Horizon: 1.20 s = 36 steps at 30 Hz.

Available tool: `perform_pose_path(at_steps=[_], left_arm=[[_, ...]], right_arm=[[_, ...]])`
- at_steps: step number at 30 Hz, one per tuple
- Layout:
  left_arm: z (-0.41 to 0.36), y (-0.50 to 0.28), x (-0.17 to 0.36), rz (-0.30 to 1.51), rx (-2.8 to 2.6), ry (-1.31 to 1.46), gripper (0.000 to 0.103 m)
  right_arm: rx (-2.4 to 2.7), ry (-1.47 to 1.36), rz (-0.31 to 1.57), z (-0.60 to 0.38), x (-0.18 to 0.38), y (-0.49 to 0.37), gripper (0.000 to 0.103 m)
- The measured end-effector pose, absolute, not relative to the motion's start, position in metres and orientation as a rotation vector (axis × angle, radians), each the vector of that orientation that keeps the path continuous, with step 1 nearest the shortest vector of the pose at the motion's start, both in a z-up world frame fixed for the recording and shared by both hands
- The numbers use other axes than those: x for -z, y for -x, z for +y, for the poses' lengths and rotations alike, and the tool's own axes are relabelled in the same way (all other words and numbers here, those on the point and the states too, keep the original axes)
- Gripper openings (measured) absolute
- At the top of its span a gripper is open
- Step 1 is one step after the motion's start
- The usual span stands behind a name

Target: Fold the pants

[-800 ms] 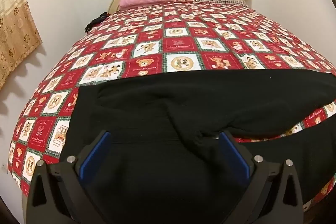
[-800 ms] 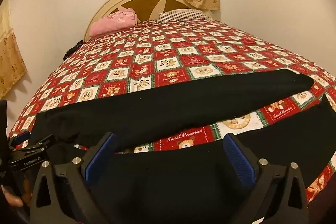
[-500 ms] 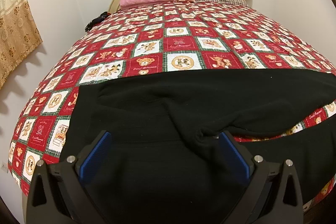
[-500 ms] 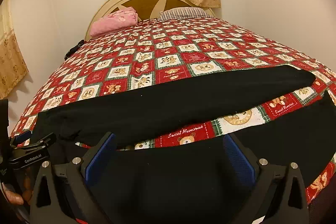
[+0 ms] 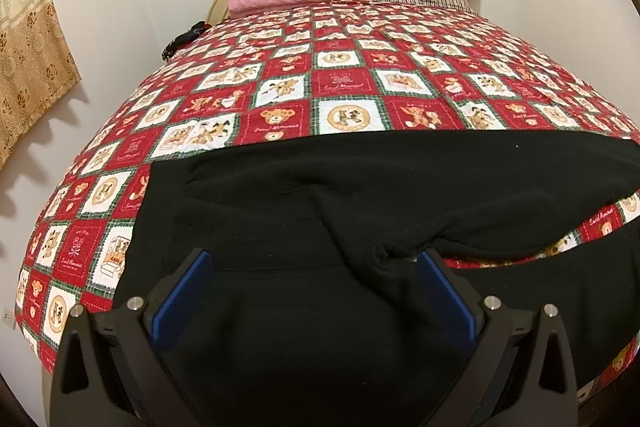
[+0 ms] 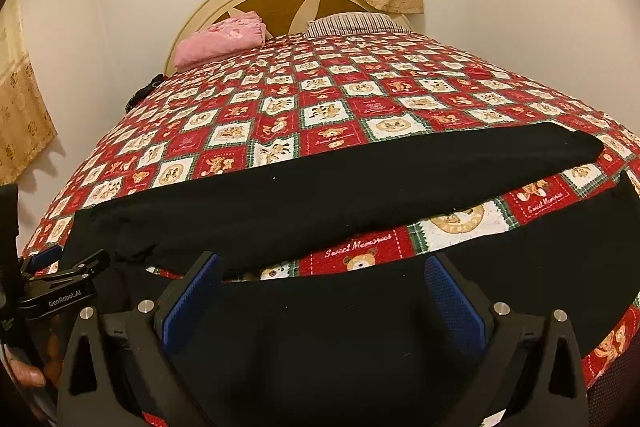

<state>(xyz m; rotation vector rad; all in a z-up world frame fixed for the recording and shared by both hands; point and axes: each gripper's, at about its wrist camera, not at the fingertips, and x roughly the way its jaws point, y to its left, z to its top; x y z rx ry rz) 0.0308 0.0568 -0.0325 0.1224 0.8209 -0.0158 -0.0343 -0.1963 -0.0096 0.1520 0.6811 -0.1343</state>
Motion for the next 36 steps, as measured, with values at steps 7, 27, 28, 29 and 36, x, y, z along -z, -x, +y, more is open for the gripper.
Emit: perform_pose_path(at_steps=[7,27,28,29,36], left_arm=[[0.059,-0.030,0.033,0.822,0.018,-0.116,0.103],[0.088,-0.042,0.029,0.837,0.009,-0.135,0.103],[0.096,-0.044,0.026,0.835,0.008,-0.131,0.103],[0.107,-0.049,0.022,0.840,0.012,-0.116,0.103],[0.197,-0.097,0.007,0.886,-0.020,0.097,0.103]], right_arm=[[0.123,-0.146,0.660,-0.192,0.009,0.035,0.102],[0.094,-0.063,0.704,-0.181,0.002,0.016,0.102],[0.083,-0.047,0.701,-0.180,0.000,0.014,0.102],[0.059,-0.009,0.687,-0.177,-0.003,0.008,0.102],[-0.114,0.287,0.714,-0.151,0.002,-0.053,0.102]])
